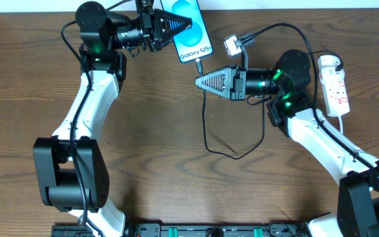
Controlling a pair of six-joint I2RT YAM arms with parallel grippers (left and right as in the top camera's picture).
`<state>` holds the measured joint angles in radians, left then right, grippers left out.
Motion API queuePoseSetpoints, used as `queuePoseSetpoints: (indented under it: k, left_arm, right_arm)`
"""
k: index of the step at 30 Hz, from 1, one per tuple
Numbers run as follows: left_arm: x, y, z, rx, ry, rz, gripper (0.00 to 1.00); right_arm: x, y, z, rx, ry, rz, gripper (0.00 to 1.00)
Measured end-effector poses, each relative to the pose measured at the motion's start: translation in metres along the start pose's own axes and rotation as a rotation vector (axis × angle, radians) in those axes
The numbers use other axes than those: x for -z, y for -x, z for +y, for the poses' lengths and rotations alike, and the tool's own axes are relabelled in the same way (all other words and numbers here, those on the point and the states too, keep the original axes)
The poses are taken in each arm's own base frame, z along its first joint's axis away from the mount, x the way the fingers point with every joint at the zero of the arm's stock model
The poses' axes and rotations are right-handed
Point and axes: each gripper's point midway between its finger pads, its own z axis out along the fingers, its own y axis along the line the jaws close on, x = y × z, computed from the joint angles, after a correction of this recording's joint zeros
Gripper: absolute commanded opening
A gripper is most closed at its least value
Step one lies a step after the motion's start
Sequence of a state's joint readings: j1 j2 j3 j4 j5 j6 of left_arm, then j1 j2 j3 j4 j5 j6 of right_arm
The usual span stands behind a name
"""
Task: Plug charger to phone and switch on socket
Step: 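Push the USB-C plug up into the phone's bottom port with right gripper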
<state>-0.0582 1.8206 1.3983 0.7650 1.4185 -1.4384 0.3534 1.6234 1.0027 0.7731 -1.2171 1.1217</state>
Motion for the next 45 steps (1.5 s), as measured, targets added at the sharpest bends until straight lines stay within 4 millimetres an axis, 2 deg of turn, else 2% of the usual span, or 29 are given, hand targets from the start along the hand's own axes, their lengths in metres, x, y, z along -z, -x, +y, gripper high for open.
queuePoseSetpoints:
  k: [15,25,45]
  left_arm:
    - [0.000,-0.004,0.000,-0.032,-0.002,0.021,0.07]
    - [-0.015,-0.013,-0.002,0.013,-0.013,0.055,0.07]
    - [-0.017,-0.014,0.000,0.038,-0.013,0.064,0.07]
  right_arm:
    - [0.000,-0.001,0.001,0.002,0.003,0.003,0.01]
    - [0.001,-0.004,0.002,0.002,0.012,0.024,0.01]
    - [0.003,-0.004,0.002,0.004,0.014,0.030,0.01]
